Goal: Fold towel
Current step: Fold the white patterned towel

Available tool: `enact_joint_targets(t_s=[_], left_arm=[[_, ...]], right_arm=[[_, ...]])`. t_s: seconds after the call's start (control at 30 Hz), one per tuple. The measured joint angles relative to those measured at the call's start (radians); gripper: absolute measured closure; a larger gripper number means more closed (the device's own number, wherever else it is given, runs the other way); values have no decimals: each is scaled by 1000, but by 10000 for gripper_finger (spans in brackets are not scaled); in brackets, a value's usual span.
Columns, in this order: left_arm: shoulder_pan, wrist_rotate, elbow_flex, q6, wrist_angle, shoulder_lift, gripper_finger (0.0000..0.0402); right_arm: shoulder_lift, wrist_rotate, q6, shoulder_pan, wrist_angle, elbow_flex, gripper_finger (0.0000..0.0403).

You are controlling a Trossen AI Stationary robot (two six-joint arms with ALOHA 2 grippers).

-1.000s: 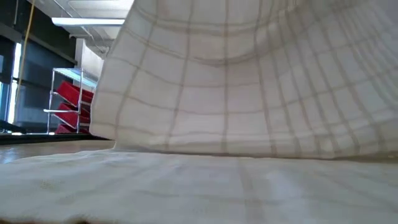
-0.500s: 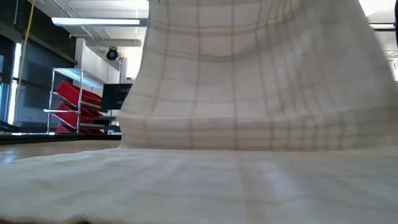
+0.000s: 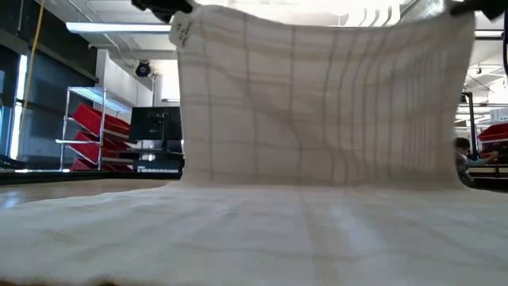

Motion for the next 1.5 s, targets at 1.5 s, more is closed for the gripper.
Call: enact_joint_targets(t_s=[1.5], left_arm=[[-668, 78, -196, -794, 294, 498, 402]], right_arm=[[645, -809, 94, 0, 1123, -164, 403]])
